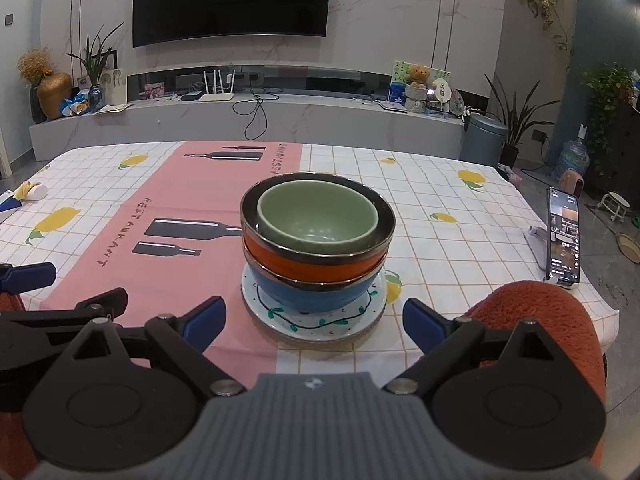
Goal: Organize plates and bowls
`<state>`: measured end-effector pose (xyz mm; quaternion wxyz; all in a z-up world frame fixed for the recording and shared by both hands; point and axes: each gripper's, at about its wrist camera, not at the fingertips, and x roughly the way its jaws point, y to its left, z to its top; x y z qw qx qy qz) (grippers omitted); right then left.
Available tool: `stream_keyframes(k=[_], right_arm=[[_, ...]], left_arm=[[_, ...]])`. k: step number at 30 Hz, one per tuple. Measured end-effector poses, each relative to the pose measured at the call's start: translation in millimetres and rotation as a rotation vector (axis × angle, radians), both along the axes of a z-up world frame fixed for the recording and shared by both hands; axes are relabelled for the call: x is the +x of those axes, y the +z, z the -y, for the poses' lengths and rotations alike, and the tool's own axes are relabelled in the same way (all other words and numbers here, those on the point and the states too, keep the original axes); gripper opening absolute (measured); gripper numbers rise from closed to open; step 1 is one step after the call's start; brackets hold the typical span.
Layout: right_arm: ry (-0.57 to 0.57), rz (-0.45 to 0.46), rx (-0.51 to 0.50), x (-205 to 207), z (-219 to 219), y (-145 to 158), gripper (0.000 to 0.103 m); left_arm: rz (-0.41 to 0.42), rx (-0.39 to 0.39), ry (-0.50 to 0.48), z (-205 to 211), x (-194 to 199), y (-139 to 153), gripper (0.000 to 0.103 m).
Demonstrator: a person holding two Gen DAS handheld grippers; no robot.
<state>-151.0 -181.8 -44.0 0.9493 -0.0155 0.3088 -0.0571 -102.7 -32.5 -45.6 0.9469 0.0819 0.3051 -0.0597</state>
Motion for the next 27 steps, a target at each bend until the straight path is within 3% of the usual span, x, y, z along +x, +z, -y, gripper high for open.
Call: stream_keyframes(k=[27], right_arm=[[-0.001, 0.007, 0.01, -1.4, 1.8, 0.3, 0.093]], left_arm=[[0.001, 0.009, 0.001, -0.7, -1.8, 2.7, 0.085]])
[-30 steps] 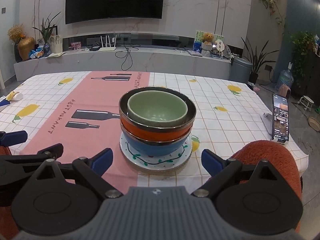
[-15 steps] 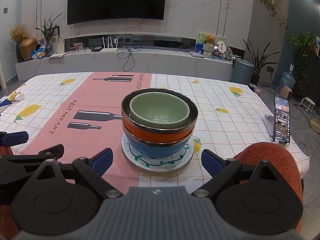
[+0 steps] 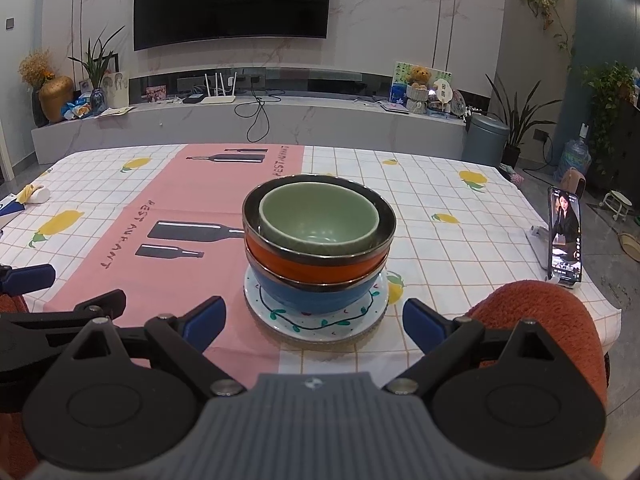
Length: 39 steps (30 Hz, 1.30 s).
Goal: Organize plates and bowls
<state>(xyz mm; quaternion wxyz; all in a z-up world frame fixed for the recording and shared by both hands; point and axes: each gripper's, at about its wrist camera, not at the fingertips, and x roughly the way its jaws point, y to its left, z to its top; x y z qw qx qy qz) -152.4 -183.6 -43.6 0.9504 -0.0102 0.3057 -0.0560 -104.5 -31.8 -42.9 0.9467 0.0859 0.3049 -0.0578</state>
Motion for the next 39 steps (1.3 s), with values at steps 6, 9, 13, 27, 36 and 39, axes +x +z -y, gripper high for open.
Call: stream_keyframes(k=[6, 9, 13, 27, 36, 39], right_arm=[[-0.001, -0.001, 0.0, -0.3, 0.0, -0.1, 0.093], [-0.001, -0.002, 0.0, 0.0, 0.0, -0.3, 0.093], [-0.005, -0.003, 0.002, -0.6, 0.3, -1.0, 0.093], [-0.006, -0.005, 0.005, -1.2, 0.9, -1.0, 0.093], [-0.005, -0.008, 0.006, -1.5, 0.8, -1.4, 0.093], [-0.004, -0.01, 0.006, -1.6, 0.6, -2.1, 0.093]], left_arm=[[0.001, 0.001, -0.004, -0.1, -1.1, -0.1, 0.085], [0.001, 0.001, -0.004, 0.1, -1.0, -0.2, 0.085], [0.001, 0.0, -0.004, 0.1, -1.0, -0.2, 0.085], [0.0, -0.003, -0.01, 0.4, -1.7, 0.1, 0.085], [0.0, -0.005, -0.01, 0.5, -2.8, 2.0, 0.085], [0.003, -0.003, -0.008, 0.9, -2.9, 2.3, 0.085]])
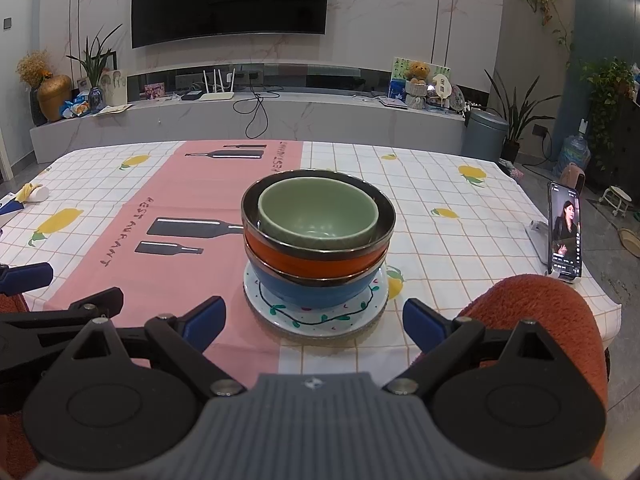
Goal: Organize plates and bowls
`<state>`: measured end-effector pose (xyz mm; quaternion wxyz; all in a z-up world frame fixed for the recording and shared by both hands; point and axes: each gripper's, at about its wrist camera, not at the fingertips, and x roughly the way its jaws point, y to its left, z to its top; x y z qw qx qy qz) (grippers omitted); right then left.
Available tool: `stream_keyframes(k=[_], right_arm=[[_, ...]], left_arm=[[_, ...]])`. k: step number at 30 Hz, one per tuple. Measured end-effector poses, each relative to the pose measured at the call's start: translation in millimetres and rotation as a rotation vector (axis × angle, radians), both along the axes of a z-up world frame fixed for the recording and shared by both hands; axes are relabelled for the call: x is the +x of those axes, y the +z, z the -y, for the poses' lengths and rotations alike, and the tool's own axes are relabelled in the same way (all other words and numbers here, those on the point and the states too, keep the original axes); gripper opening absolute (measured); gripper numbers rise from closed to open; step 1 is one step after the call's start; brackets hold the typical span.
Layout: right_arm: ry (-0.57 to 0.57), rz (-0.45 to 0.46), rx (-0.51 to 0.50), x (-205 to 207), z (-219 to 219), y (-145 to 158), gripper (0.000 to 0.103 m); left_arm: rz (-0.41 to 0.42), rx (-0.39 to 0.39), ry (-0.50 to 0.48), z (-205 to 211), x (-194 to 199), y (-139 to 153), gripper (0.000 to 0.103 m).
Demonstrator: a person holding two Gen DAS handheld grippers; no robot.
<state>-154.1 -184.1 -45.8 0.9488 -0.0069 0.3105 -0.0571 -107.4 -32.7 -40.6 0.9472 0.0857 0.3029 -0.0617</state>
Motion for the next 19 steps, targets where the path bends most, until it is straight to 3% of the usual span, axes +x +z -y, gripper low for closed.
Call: stream_keyframes(k=[19], right_arm=[[-0.001, -0.015, 0.006, 2.2, -0.3, -2.8, 0.094]], left_arm=[[-0.001, -0.038, 0.014, -6.9, 1.8, 4.3, 0.083]])
